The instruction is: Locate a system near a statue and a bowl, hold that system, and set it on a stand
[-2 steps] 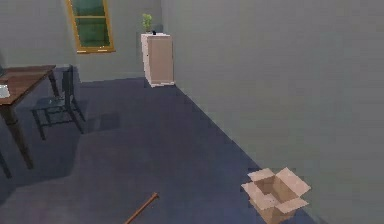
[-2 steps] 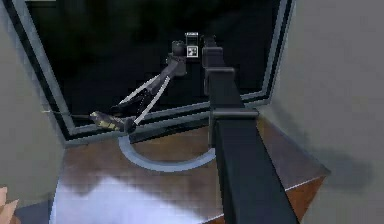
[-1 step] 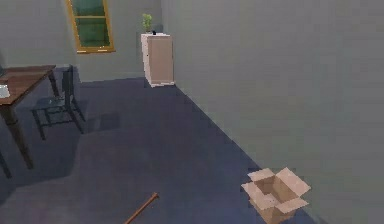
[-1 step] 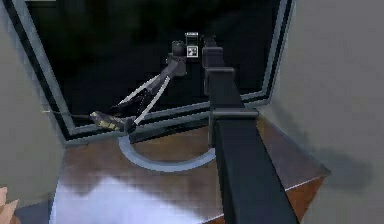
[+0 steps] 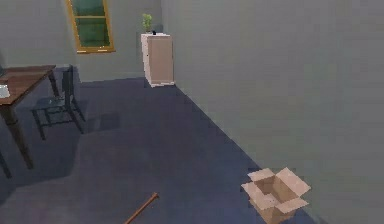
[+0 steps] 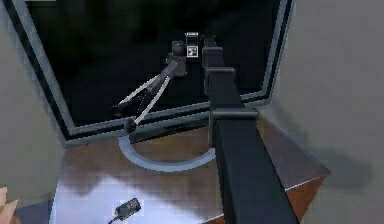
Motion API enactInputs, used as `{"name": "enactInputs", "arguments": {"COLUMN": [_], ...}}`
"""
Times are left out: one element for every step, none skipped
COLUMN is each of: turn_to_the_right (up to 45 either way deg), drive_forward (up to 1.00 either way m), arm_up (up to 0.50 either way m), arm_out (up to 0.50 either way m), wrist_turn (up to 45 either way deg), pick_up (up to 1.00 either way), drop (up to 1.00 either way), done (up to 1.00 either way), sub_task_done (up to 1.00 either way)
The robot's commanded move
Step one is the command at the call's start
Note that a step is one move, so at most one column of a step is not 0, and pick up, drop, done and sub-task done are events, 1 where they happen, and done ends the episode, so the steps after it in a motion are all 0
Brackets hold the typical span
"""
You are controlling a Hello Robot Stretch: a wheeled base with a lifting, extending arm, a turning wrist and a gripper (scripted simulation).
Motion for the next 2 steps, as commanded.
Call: {"name": "enactInputs", "arguments": {"turn_to_the_right": [0.0,0.0], "drive_forward": [0.00,0.00], "arm_up": [0.00,0.00], "arm_out": [-0.10,0.00], "wrist_turn": [0.0,0.0], "pick_up": [0.00,0.00], "drop": [0.00,0.00], "done": [0.00,1.00], "sub_task_done": [0.00,0.00]}}
